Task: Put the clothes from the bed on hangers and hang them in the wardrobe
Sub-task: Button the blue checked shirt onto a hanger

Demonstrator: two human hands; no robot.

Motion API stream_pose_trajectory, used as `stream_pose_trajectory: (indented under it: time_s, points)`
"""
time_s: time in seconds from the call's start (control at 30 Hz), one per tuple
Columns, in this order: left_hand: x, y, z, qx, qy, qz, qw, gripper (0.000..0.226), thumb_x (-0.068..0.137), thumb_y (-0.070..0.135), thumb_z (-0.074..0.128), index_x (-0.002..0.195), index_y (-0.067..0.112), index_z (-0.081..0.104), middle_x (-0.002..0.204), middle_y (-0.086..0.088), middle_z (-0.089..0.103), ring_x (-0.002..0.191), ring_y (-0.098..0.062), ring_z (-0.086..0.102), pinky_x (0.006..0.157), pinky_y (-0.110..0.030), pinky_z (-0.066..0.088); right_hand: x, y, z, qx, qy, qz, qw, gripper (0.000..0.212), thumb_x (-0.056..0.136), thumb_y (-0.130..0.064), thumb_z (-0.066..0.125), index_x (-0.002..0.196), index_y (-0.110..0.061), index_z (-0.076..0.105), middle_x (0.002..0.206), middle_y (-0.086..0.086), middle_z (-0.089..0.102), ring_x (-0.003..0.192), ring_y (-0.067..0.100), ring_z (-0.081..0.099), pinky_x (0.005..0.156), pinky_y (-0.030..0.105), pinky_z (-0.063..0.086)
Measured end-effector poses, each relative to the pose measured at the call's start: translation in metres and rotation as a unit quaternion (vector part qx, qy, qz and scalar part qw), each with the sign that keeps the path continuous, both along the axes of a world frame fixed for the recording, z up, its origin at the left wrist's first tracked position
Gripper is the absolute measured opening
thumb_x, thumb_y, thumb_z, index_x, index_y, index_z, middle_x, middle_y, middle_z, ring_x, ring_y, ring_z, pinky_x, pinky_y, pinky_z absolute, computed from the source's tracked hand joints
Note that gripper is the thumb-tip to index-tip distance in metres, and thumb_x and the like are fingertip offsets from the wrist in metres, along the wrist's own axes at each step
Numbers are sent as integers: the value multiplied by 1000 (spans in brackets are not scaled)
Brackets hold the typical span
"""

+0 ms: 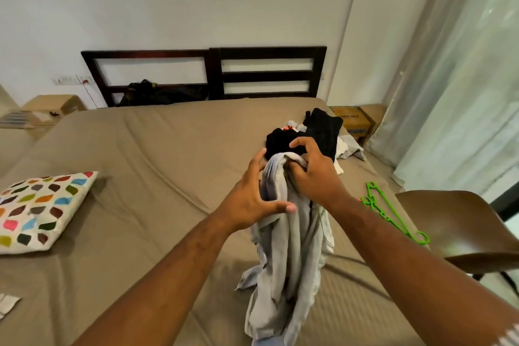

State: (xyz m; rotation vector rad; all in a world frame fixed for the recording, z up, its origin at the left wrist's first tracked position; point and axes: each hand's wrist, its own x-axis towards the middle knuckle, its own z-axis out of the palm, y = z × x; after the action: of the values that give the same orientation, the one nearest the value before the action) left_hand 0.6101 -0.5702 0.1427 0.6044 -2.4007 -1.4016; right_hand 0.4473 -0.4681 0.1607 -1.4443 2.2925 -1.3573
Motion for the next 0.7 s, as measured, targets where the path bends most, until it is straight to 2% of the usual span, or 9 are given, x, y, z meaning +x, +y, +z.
stream_pose_trajectory:
  time_s: [0.07,0.17,0.23,0.3,0.33,0.43,0.53,0.6,0.7]
  points:
    - [-5,3,-1,-13,-2,32,999,105,70,65,80,153,41,21,147,13,45,127,-7,51,105,-31,48,1,1,2,29,-6,21,999,35,95,-19,64,123,-30,47,72,-11,60,61,-5,59,55,8,39]
    - [-10,0,-1,-101,21,106,989,43,92,30,70,132,32,53,116,10,67,101,-9,67,85,-22,53,1,2,4,39,19,79,996,36,93,-17,68,123,-27,51,79,-12,59,66,-2,59,58,11,41]
    - [-10,-5,4,-121,58,165,977,24,94,21,64,118,28,63,101,12,69,91,-8,67,78,-22,53,-3,4,3,54,72,103,991,39,90,-21,72,123,-29,53,97,-10,60,83,3,58,69,14,45]
    - [-10,-7,12,-124,87,189,970,21,94,16,59,111,26,65,100,13,69,89,-5,65,76,-17,51,-11,6,-3,75,144,73,984,43,85,-24,76,122,-30,54,114,-8,53,103,9,51,85,20,45]
    - [-11,-8,17,-126,95,188,969,23,93,14,57,111,25,66,101,13,70,90,-5,64,77,-15,50,-14,7,-6,73,156,45,984,44,82,-24,78,119,-30,54,116,-7,50,105,11,48,87,22,45]
    - [-13,-11,28,-142,103,183,967,27,93,13,53,112,26,66,105,13,71,93,-6,63,80,-20,50,-20,8,-11,91,103,-6,991,36,82,-22,79,108,-28,55,104,-5,53,93,14,53,77,25,45]
    - [-10,-15,36,-106,118,172,972,29,94,11,50,113,27,66,106,16,70,95,3,62,81,-11,48,-23,5,-10,199,19,56,978,32,84,-29,78,110,-30,58,103,-7,62,93,13,59,80,29,48]
    - [-5,-18,41,-64,118,141,981,31,96,10,50,116,28,66,110,17,69,101,6,62,87,-12,49,-22,5,-8,241,3,94,966,28,84,-28,77,104,-30,57,98,-7,62,87,11,59,75,29,49]
    - [6,-21,50,-5,56,63,996,36,97,17,60,130,30,59,118,13,66,106,-1,62,91,-20,51,-21,6,-6,148,47,30,987,16,83,-15,75,90,-14,60,79,-3,60,70,11,55,64,26,44]
